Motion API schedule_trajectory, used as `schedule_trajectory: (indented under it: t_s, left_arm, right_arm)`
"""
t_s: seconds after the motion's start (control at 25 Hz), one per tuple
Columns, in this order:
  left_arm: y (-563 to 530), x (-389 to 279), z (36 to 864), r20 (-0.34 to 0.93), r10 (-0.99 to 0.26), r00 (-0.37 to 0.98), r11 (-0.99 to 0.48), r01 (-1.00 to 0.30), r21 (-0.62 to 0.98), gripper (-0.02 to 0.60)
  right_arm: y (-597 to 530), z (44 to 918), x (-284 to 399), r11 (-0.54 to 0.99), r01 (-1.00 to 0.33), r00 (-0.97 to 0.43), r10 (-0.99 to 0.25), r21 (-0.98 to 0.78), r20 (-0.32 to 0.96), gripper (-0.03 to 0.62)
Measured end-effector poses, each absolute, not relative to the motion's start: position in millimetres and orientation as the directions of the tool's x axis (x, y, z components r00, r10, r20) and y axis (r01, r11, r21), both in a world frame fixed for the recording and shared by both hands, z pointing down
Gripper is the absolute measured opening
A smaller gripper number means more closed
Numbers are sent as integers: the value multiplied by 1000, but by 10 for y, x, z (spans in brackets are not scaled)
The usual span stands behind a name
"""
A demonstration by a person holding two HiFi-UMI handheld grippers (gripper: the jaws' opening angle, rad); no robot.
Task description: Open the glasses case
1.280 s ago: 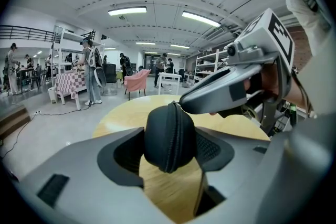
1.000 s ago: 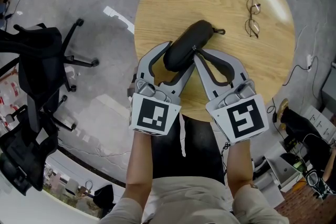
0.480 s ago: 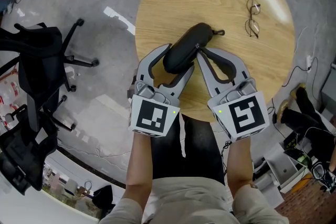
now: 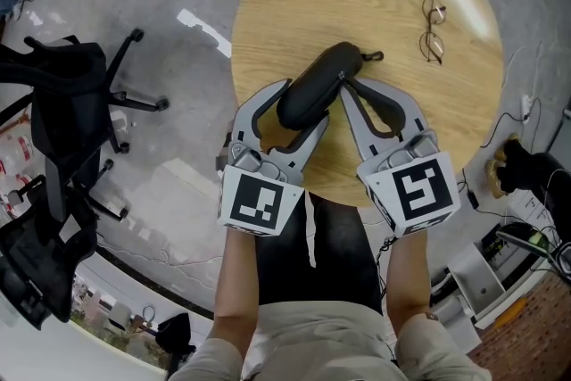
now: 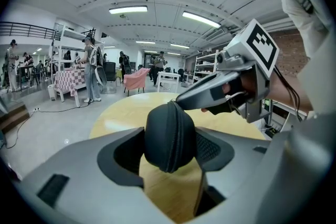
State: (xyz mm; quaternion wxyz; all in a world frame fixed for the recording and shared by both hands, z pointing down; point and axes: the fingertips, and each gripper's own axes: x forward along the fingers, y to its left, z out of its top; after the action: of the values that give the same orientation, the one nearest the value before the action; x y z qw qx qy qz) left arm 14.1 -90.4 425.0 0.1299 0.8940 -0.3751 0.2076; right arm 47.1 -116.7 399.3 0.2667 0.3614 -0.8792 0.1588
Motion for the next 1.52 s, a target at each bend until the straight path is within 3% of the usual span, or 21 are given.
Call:
schedule_trajectory:
  t_s: [1.52]
  left_arm:
    - [-705, -2, 4417, 499, -578, 646, -699, -708, 107, 285]
  right_arm:
    - [-1277, 4233, 597, 644, -759, -544, -545, -96, 638, 38]
